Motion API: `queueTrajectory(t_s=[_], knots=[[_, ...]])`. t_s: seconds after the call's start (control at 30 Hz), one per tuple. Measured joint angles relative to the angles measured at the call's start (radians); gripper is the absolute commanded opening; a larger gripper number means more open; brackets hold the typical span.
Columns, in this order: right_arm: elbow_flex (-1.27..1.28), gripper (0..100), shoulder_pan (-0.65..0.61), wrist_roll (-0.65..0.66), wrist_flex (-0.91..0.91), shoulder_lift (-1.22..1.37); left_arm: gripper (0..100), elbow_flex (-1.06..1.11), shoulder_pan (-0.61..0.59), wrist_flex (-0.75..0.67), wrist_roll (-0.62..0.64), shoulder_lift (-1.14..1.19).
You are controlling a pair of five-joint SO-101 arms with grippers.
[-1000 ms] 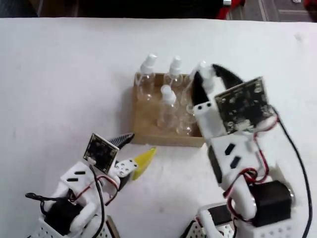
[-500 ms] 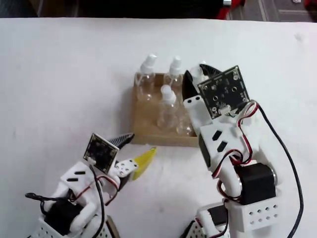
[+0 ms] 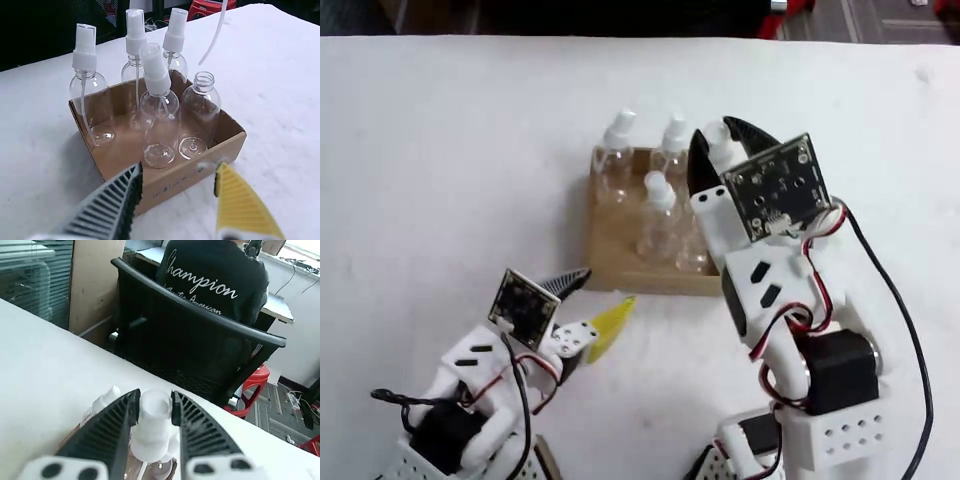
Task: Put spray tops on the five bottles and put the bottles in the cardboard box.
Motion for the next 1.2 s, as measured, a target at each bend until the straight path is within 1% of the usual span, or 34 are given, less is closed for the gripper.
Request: queueTrajectory(t_s=[0.3, 0.5, 0.83, 1.07, 1.2], knots=[[0.000, 1.6, 0.000, 0.000, 0.000, -0.002, 23, 0.000, 0.000, 0.000, 0.000, 0.000], [0.083, 1.6, -0.002, 0.000, 0.000, 0.000, 23, 0.000, 0.000, 0.000, 0.000, 0.000], [0.143, 1.6, -0.002, 0.000, -0.006, 0.000, 23, 0.000, 0.000, 0.000, 0.000, 0.000], [0.384, 1.6, 0.000, 0.000, -0.204, 0.000, 23, 0.000, 0.000, 0.000, 0.000, 0.000], [0.477, 1.6, 0.000, 0.000, -0.278, 0.000, 23, 0.000, 0.000, 0.000, 0.000, 0.000]])
